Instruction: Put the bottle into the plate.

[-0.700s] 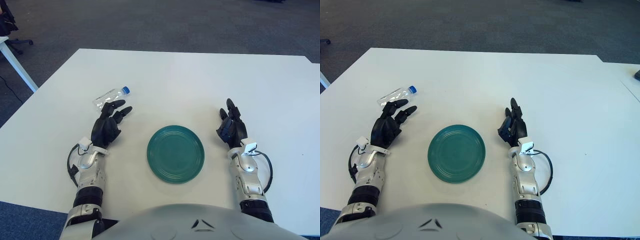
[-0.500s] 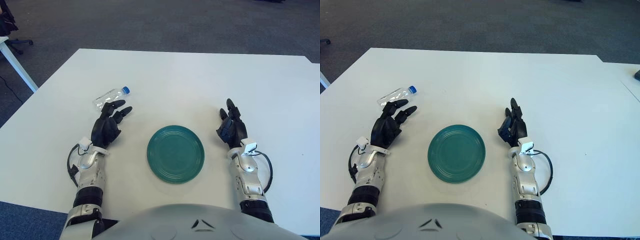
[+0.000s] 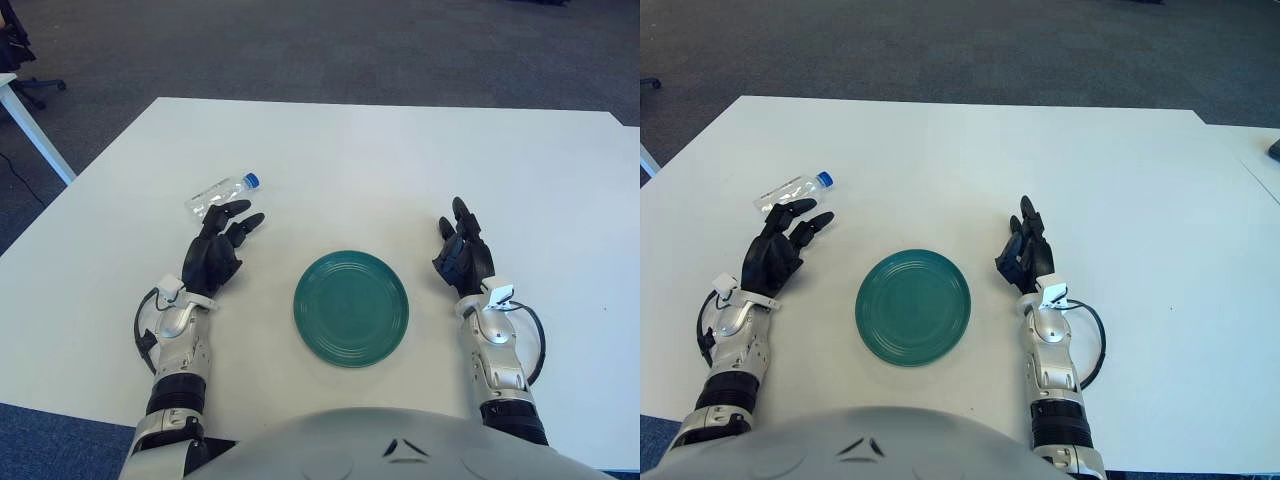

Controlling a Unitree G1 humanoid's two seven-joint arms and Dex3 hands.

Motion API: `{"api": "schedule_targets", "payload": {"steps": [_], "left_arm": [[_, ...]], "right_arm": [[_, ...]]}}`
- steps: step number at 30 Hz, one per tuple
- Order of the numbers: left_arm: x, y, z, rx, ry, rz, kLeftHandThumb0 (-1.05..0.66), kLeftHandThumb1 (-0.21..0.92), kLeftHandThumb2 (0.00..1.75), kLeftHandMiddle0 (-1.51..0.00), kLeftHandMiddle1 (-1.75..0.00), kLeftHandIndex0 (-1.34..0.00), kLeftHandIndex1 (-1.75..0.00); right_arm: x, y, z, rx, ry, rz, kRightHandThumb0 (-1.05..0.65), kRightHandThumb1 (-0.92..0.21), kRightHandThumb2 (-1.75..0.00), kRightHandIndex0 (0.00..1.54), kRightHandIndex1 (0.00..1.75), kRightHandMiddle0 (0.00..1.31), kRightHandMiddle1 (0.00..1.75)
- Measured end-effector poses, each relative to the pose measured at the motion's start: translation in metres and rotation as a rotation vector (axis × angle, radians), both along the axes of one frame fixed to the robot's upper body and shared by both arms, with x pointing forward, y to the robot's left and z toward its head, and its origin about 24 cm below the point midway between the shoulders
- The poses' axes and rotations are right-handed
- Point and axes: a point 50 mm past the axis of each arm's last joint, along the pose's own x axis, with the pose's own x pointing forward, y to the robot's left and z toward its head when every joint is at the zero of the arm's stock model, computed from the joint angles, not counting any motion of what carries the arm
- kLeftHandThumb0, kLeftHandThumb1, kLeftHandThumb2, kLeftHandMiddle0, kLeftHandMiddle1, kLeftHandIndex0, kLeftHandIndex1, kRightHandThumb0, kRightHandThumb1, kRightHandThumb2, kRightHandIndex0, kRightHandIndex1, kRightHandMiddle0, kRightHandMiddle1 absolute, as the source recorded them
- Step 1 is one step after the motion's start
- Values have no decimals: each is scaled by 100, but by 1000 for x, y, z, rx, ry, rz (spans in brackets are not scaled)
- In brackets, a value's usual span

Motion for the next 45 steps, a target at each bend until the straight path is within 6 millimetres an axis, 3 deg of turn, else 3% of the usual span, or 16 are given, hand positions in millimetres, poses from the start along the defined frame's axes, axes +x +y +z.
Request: {"api": "schedule_targets", "payload": {"steps": [36,40,45], "left_arm": [[2,0,-3,-5,14,2,-57,92,92,-33,-61,-7,-110],[4,-8,5,94,-8,40,-92,91,83,-17,-25,-2,-51],[6,-33,10,216,-9,69,-102,92,81,-13,-10,0,-31]], "right_arm": [[5,3,-3,-27,5,-17,-105,-92,-114,0,0,0,0],[7,3,-1,-34,-15,-18,-105,-92,-114,0,0,0,0],[8,4,0,-36,-17,-19,-105,-92,-114,0,0,0,0]]}}
